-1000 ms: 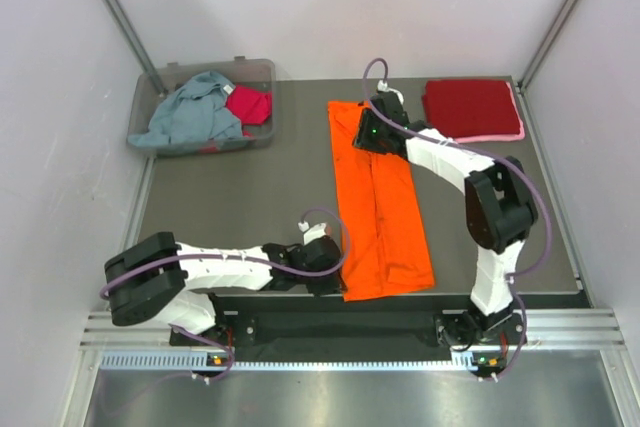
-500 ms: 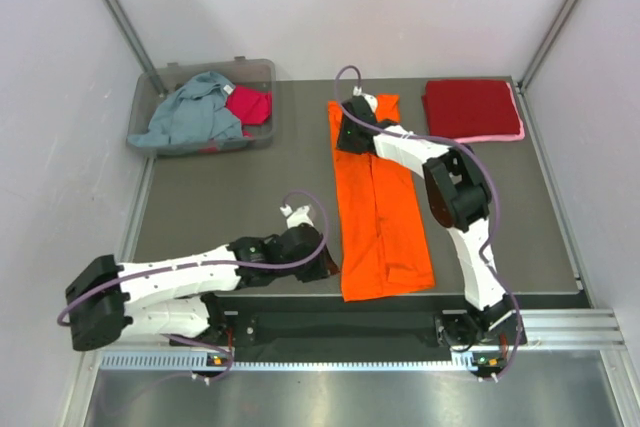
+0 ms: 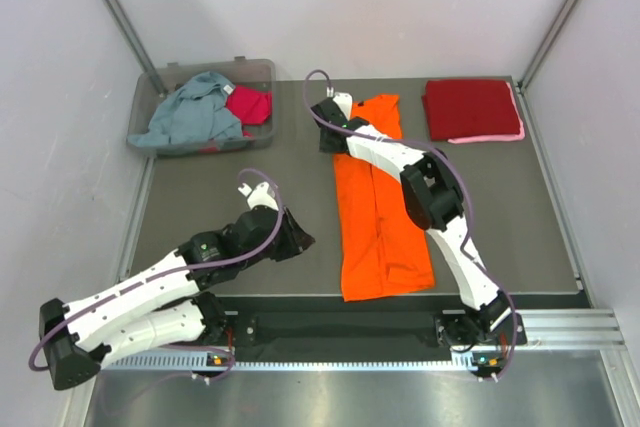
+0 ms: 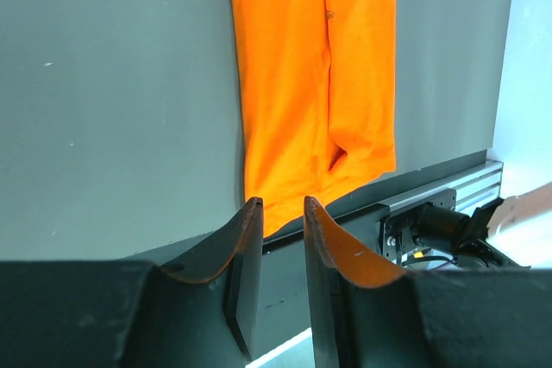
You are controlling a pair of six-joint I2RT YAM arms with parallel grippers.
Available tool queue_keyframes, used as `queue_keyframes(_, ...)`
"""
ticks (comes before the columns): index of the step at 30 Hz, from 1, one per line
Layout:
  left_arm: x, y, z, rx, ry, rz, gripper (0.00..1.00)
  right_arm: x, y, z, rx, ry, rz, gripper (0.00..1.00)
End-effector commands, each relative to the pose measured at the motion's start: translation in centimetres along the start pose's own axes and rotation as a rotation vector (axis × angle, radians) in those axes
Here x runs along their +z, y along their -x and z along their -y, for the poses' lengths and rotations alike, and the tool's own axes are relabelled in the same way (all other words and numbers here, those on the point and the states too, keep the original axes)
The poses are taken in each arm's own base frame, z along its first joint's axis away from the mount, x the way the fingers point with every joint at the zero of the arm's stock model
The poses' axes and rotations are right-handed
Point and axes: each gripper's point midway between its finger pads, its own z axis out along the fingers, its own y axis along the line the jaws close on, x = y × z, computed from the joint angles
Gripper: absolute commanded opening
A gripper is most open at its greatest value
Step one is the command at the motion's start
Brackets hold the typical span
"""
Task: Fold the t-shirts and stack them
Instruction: Fold the tshirt
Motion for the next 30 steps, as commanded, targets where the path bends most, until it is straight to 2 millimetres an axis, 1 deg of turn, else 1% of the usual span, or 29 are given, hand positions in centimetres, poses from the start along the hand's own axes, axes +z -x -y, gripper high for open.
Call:
queue_keyframes(1, -0.7, 0.7, -0.3, 0.026, 0.005, 0.021, 0.31, 0.1, 0.0, 1.0, -0.049, -0.096, 0.014, 0.29)
queue_keyframes(5, -0.7, 0.8, -0.9, 0.036, 0.017, 0.024, 0.31, 0.3, -0.5, 1.6, -0.049, -0.130, 0.013, 0.29)
queue_keyframes(10, -0.6, 0.9, -1.6, 0.033, 0.024, 0.033, 0.31, 1.0, -1.7, 1.6, -0.058, -0.121, -0.021, 0.29)
queue_keyframes(12, -0.7, 0.9, -1.7, 0.031, 0.019, 0.038, 0.31, 1.5, -2.6, 1.9, -0.065, -0.130, -0.035, 0.26)
queue_keyframes(15, -0.5, 0.9, -1.8, 0.034, 0.020, 0.036, 0.32, 1.9, -2.7, 1.9, -0.070, -0.128, -0.034, 0.19)
queue_keyframes(17, -0.2, 0.8, -2.0, 0.037, 0.031, 0.031, 0.32, 2.1, -2.3, 1.6, -0.067, -0.120, -0.022, 0.15)
queue_keyframes(19, 0.0, 0.7, -2.2, 0.038, 0.035, 0.023, 0.32, 2.4, -2.2, 1.1, -0.060, -0.100, -0.019, 0.09)
queue_keyframes(20, 0.2, 0.5, -2.3, 0.038, 0.039, 0.015, 0.32, 2.5, -1.9, 0.8, -0.053, -0.086, -0.012, 0.06)
queue_keyframes(21, 0.2, 0.4, -2.4, 0.037, 0.037, 0.010, 0.32, 2.7, -2.0, 0.6, -0.048, -0.078, -0.014, 0.04)
queue_keyframes(23, 0.3, 0.4, -2.5, 0.033, 0.037, 0.012, 0.32, 2.9, -1.4, 0.6, -0.031, -0.077, -0.004, 0.00)
queue_keyframes(25, 0.4, 0.6, -2.6, 0.035, 0.041, 0.014, 0.32, 3.2, -0.9, 0.4, -0.020, -0.069, 0.005, 0.00)
queue_keyframes(26, 0.5, 0.7, -2.7, 0.037, 0.045, 0.013, 0.32, 3.6, -1.0, 0.8, -0.014, -0.075, 0.001, 0.00)
queue_keyframes(28, 0.7, 1.0, -2.9, 0.038, 0.056, 0.014, 0.32, 3.9, -0.3, 0.7, 0.004, -0.064, 0.011, 0.00)
queue_keyframes(29, 0.9, 1.1, -3.1, 0.040, 0.062, 0.014, 0.32, 4.4, -0.5, 0.8, 0.021, -0.047, -0.008, 0.00)
queue_keyframes(30, 1.0, 1.4, -3.3, 0.035, 0.068, 0.021, 0.32, 4.5, -0.3, 0.6, 0.036, -0.029, -0.013, 0.00)
